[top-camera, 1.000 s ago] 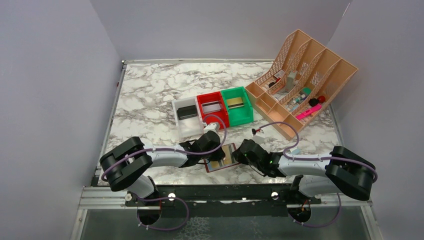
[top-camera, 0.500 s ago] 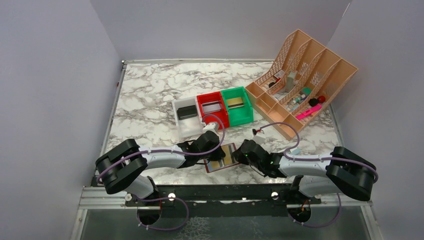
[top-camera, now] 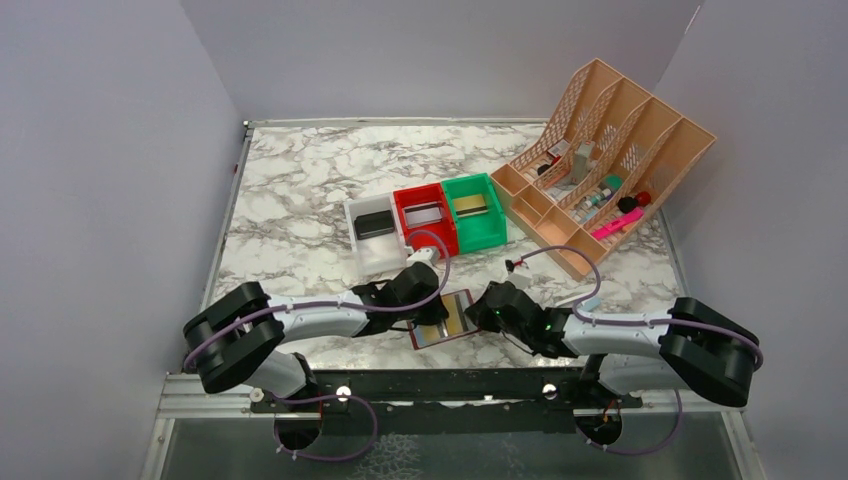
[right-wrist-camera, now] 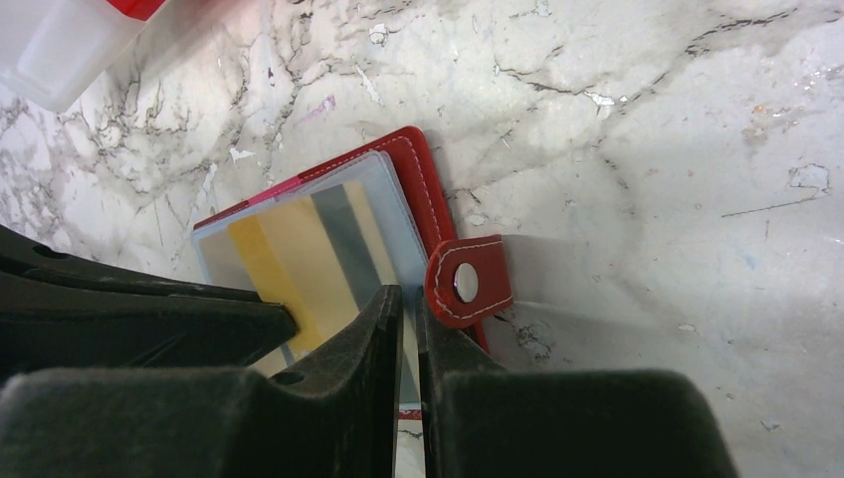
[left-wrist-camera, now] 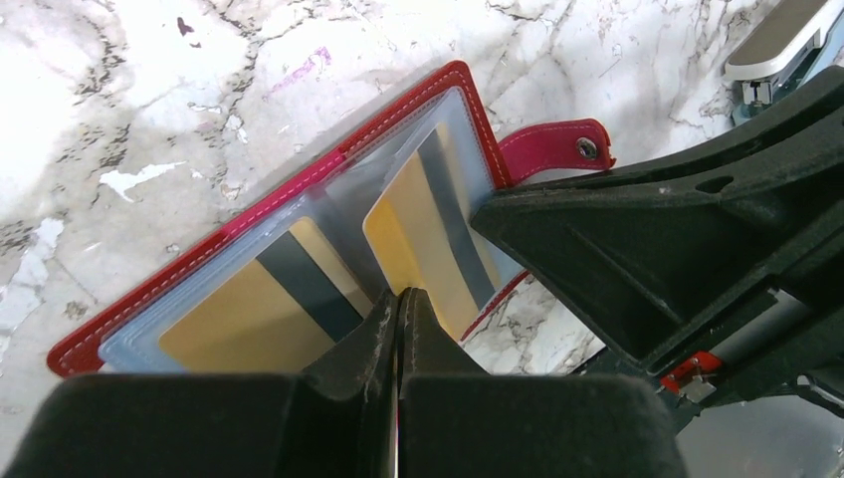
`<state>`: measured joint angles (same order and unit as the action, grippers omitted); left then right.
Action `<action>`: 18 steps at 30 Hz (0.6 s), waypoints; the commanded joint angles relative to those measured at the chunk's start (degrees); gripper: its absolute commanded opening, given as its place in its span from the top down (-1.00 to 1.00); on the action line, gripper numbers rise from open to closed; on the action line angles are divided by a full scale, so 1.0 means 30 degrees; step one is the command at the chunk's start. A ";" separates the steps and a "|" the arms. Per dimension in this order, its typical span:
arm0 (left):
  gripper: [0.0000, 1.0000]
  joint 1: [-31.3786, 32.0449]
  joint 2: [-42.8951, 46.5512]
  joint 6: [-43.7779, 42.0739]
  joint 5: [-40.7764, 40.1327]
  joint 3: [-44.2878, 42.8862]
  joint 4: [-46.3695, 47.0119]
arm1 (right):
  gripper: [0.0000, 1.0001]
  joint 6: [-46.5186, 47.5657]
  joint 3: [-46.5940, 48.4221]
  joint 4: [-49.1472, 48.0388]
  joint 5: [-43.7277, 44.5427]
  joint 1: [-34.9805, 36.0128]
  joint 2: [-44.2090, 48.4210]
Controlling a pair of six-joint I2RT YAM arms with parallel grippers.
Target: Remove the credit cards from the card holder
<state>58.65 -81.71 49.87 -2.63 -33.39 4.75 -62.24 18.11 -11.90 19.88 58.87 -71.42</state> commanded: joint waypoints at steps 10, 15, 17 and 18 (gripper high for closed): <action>1.00 0.0239 0.2292 -0.0697 -0.0439 0.0676 -0.3227 | 0.67 0.0606 -0.0330 0.3242 -0.0847 0.0078 -0.0106; 1.00 0.0235 0.1965 -0.0850 -0.0104 0.0763 -0.2861 | 0.63 0.2606 0.0546 0.3045 -0.2104 0.0074 0.1755; 1.00 0.0238 0.1912 -0.0889 -0.0001 0.0689 -0.2749 | 0.57 0.3391 0.0972 0.2736 -0.2647 0.0093 0.2507; 1.00 0.0252 0.1949 -0.0904 -0.0001 0.0650 -0.2745 | 0.55 0.3822 0.1168 0.2535 -0.2994 0.0078 0.2771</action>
<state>58.76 -75.55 48.82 -3.20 -32.16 -1.87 -57.01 18.59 -6.35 15.49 58.87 -66.43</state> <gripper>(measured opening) 0.009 0.208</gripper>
